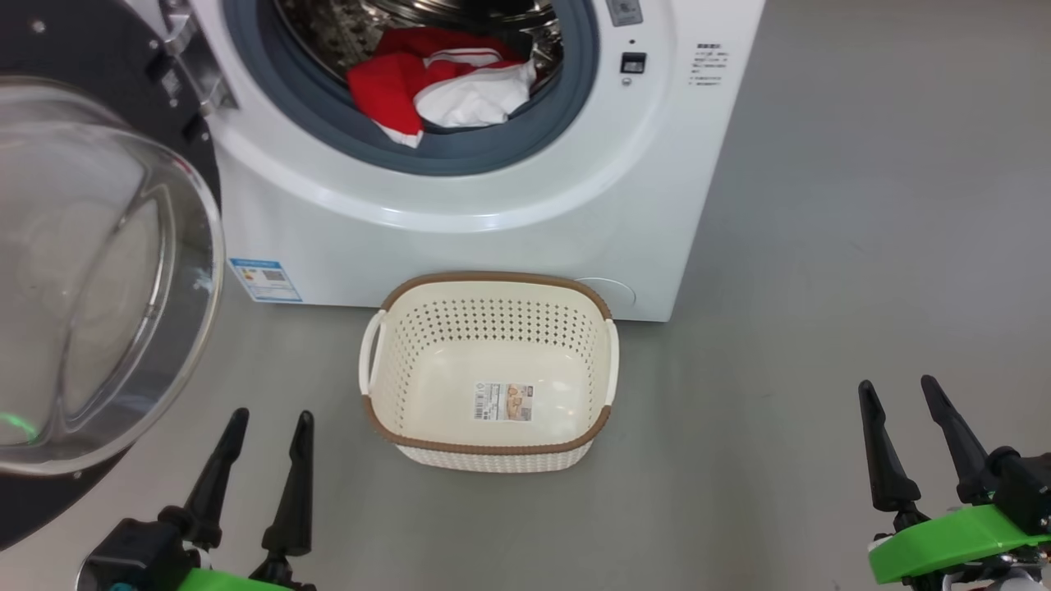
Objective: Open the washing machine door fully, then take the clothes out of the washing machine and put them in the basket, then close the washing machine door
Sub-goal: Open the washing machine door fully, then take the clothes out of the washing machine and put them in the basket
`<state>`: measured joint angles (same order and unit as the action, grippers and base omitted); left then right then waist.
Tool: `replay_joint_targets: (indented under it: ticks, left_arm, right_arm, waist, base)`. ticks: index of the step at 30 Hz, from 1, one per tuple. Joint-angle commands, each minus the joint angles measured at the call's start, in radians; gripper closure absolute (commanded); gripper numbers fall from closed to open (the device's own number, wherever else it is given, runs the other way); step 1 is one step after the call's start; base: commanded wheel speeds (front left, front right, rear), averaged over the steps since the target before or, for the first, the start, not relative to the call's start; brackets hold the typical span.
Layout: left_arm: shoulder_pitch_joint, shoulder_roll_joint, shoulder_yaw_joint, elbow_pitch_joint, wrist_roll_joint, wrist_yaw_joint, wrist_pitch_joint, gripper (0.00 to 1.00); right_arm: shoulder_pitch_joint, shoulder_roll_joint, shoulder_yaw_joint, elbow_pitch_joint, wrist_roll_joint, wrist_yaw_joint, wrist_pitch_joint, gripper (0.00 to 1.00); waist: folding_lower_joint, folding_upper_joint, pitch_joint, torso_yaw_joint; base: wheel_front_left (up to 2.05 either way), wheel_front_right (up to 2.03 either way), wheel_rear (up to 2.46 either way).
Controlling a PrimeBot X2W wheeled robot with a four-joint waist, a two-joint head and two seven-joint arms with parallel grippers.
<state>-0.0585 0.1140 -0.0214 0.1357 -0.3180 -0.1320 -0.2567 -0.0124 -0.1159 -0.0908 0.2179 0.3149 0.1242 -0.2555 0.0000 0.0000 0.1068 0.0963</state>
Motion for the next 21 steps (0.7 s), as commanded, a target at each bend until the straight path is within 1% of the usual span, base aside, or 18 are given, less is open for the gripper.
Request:
replay_joint_targets:
  ticks: [1, 5, 8, 11, 21]
  left_arm:
    - [-0.001, 0.02, 0.025, -0.03, -0.005, 0.001, -0.005, 0.0]
    - [0.005, 0.021, 0.013, -0.031, -0.009, 0.001, -0.005, 0.0]
    - [0.005, 0.027, -0.011, -0.029, -0.002, 0.001, -0.005, 0.0]
    - [0.001, 0.024, -0.014, -0.029, -0.006, 0.001, -0.005, 0.0]
    - [-0.013, 0.026, -0.02, -0.031, -0.025, 0.001, -0.005, 0.0]
  right_arm:
    - [0.007, -0.008, 0.011, -0.029, 0.0, 0.007, -0.006, 0.0]
    - [0.014, -0.009, -0.005, -0.033, 0.002, 0.007, -0.006, 0.0]
    - [0.023, -0.008, -0.021, -0.041, 0.001, 0.007, -0.006, 0.0]
    - [0.028, -0.005, -0.044, -0.05, 0.007, 0.007, -0.006, 0.0]
    - [0.026, 0.001, -0.053, -0.058, 0.002, 0.007, -0.006, 0.0]
  waist:
    - [0.0, 0.0, 0.0, -0.025]
    - [0.0, 0.0, -0.001, -0.053]
    - [0.0, 0.0, -0.001, -0.066]
    - [0.0, 0.0, 0.005, -0.076]
    - [0.0, 0.0, 0.016, -0.083]
  base:
    - [0.0, 0.0, 0.0]
    - [0.0, 0.0, 0.0]
    - [0.0, 0.0, 0.0]
    - [0.0, 0.0, 0.0]
    - [0.0, 0.0, 0.0]
